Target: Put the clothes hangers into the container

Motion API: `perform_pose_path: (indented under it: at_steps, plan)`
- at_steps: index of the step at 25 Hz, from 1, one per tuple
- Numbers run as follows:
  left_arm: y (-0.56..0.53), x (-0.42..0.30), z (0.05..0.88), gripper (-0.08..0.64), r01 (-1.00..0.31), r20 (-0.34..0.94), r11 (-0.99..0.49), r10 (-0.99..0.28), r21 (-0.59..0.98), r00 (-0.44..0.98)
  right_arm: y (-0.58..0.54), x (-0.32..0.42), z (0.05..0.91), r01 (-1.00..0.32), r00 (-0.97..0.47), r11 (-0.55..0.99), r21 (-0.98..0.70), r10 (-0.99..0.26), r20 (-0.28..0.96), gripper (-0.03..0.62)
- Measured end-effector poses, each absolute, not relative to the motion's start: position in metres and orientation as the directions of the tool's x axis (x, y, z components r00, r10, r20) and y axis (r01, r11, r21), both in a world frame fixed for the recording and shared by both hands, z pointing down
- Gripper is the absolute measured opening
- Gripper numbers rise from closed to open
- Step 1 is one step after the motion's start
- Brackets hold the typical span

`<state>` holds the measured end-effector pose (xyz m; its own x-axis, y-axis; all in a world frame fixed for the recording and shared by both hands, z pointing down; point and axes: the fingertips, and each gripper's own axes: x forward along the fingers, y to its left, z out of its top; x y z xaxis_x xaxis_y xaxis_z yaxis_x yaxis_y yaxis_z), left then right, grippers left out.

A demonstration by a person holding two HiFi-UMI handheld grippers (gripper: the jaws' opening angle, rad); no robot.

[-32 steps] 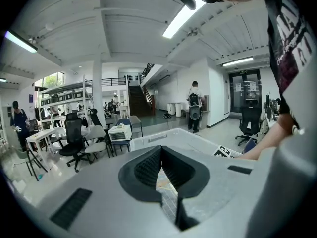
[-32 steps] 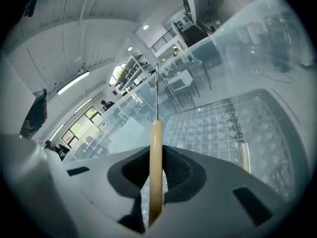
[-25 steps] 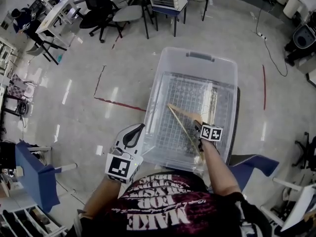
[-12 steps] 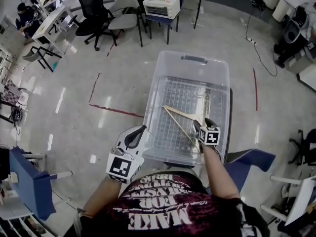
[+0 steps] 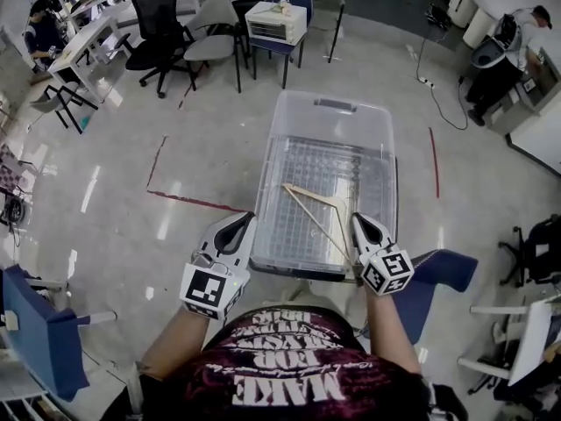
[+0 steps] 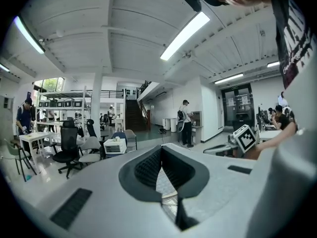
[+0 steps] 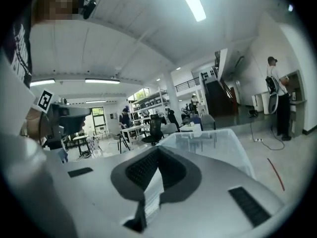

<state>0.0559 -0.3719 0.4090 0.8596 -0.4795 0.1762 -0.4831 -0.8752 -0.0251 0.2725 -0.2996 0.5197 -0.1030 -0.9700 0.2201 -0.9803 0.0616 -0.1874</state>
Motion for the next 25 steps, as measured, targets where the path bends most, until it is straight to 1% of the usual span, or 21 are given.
perform_pose_path:
  at_steps: [4, 7, 12, 16, 20, 25]
  plan:
    - [-0.361, 0.039, 0.400, 0.006, -0.480, 0.153, -0.876, -0.480, -0.038, 0.864, -0.277, 0.244, 0.479, -0.992, -0.114, 0.101, -0.073, -0.975, 0.192, 0.003]
    - [-0.354, 0.028, 0.395, 0.006, -0.478, 0.134, -0.877, -0.479, -0.041, 0.867, -0.259, 0.230, 0.449, -0.990, -0.132, 0.124, -0.061, -0.980, 0.149, 0.003]
    - [-0.342, 0.013, 0.396, 0.006, -0.472, 0.128, -0.881, -0.472, -0.029, 0.872, -0.232, 0.214, 0.411, -0.992, -0.123, 0.120, -0.033, -0.987, 0.103, 0.003]
    - [-0.336, 0.010, 0.403, 0.006, -0.455, 0.134, -0.890, -0.454, -0.022, 0.881, -0.223, 0.207, 0.404, -0.994, -0.110, 0.108, -0.021, -0.989, 0.098, 0.003]
    - [-0.332, 0.012, 0.405, 0.006, -0.437, 0.128, -0.899, -0.435, -0.008, 0.892, -0.220, 0.199, 0.407, -0.994, -0.104, 0.105, 0.005, -0.987, 0.122, 0.003]
    - [-0.338, 0.015, 0.405, 0.006, -0.441, 0.119, -0.898, -0.438, -0.008, 0.891, -0.229, 0.200, 0.411, -0.992, -0.124, 0.127, 0.012, -0.982, 0.141, 0.003]
